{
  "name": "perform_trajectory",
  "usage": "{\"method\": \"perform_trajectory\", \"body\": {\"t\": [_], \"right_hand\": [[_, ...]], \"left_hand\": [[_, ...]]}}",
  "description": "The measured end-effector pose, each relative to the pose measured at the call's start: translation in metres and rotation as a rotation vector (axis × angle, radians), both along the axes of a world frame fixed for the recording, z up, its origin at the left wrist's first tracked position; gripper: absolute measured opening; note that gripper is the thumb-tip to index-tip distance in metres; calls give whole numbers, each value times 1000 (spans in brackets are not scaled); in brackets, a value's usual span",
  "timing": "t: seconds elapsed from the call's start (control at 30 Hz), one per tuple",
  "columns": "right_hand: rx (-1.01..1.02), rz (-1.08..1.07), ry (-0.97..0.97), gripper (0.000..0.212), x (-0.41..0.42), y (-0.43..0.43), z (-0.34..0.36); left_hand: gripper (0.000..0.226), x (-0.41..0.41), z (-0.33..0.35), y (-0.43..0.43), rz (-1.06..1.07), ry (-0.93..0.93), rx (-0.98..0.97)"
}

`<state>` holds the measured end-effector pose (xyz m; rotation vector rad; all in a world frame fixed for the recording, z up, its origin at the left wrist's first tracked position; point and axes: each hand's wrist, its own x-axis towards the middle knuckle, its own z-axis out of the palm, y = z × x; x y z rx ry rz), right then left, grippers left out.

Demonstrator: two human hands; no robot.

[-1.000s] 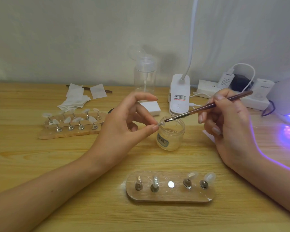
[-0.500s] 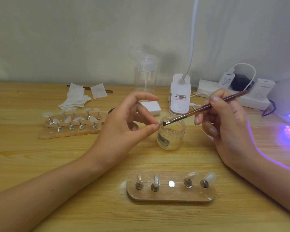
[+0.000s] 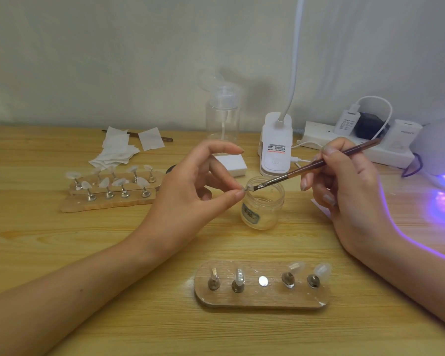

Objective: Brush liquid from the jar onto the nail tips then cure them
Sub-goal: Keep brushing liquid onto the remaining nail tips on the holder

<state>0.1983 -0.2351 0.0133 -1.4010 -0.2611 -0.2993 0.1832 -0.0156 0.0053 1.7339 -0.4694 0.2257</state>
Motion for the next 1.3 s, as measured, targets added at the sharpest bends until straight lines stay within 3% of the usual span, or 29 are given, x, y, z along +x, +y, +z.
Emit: {"method": "perform_trajectory", "body": {"t": [0.13, 0.27, 0.4, 0.57, 0.8, 0.97, 1.3], "right_hand": [[67, 54, -55, 28, -2, -1, 1], [-17, 56, -51, 19, -2, 0, 2], [-29, -4, -2, 29, -1, 0, 0], [65, 31, -46, 24, -1, 0, 2], [-21, 11, -42, 18, -2, 0, 0], [55, 35, -52, 29, -2, 0, 2], [30, -6, 3, 29, -1, -1, 1]], "left_hand": [[47, 0, -1, 0, 1, -1, 1], [47, 0, -1, 1, 4, -9, 12], [47, 0, -1, 0, 3, -10, 11], [47, 0, 0, 0, 0, -8, 12], [47, -1, 0, 0, -4, -4, 14], [47, -1, 1, 0, -9, 9, 6], [45, -2, 1, 0, -17, 18, 16]]}}
